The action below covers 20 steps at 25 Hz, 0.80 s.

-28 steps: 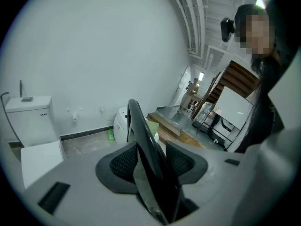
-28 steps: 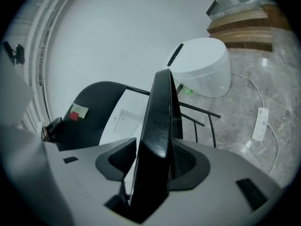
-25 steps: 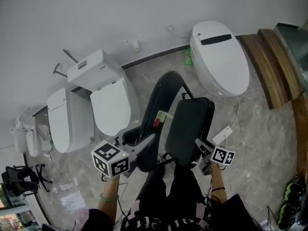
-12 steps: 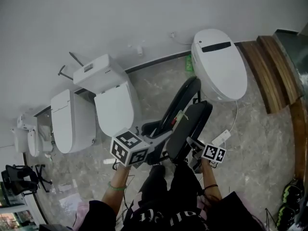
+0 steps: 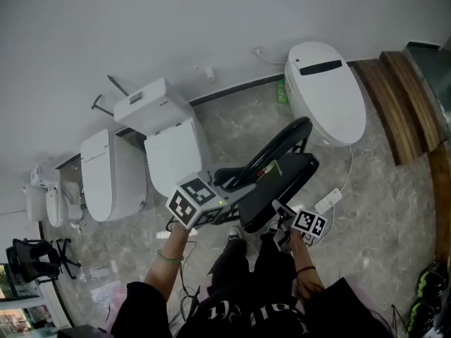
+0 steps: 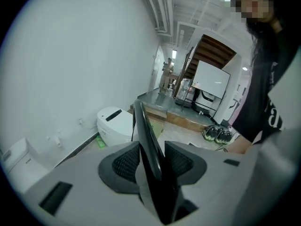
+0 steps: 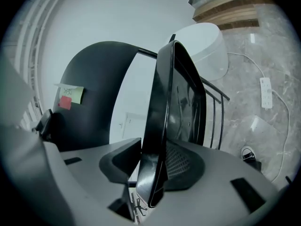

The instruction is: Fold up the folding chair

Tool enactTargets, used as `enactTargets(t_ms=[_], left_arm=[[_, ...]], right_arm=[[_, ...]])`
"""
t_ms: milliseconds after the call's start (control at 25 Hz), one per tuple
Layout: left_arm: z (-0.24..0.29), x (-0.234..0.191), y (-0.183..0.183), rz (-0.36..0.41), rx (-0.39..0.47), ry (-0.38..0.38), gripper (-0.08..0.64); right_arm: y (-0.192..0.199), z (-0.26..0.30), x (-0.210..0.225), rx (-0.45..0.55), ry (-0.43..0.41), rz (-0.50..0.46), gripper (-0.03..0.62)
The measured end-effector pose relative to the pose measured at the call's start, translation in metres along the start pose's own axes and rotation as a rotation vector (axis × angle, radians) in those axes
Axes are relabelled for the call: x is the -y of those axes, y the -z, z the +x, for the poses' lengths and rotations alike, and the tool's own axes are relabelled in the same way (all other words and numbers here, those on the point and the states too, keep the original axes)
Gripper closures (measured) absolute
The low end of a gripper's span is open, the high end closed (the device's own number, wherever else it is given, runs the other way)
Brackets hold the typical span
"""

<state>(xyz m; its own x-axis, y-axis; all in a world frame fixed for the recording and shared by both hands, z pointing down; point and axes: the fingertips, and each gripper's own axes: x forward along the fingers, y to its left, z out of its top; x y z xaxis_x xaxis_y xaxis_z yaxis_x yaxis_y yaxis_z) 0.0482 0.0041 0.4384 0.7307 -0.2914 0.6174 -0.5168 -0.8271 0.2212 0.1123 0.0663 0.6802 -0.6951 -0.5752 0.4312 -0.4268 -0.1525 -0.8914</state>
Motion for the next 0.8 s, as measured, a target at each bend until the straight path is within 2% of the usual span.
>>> enactTargets(t_ms=[200,360,440,560,640,800], left_arm=[[-0.008,-0.013,-0.001,-0.087,0.025,-0.059,0.419],[-0.014,-0.024,-0.001,-0.144,0.046,-0.014,0.425],[-0.017,-0.028,-0.002,-0.191,0.068,0.053,0.425],[-0.023,-0.030,-0.005,-0.286,0.129,0.232,0.425],[-0.027,-0.033,-0.007,-0.293,0.140,0.323,0.422],[-0.035,-0.055,-0.006,-0.276,0.117,0.387,0.413]], right_arm=[[0.001,0.008,-0.006,-0.013,0.002,0.012,0.442],[0.000,0.016,-0.011,0.000,0.011,0.040,0.448],[0.001,0.020,-0.013,0.009,0.010,0.050,0.448],[0.001,0.023,-0.016,0.052,0.008,0.076,0.453],[0.000,0.026,-0.018,0.094,0.013,0.100,0.456],[-0.004,0.044,-0.027,0.154,0.036,0.129,0.457]])
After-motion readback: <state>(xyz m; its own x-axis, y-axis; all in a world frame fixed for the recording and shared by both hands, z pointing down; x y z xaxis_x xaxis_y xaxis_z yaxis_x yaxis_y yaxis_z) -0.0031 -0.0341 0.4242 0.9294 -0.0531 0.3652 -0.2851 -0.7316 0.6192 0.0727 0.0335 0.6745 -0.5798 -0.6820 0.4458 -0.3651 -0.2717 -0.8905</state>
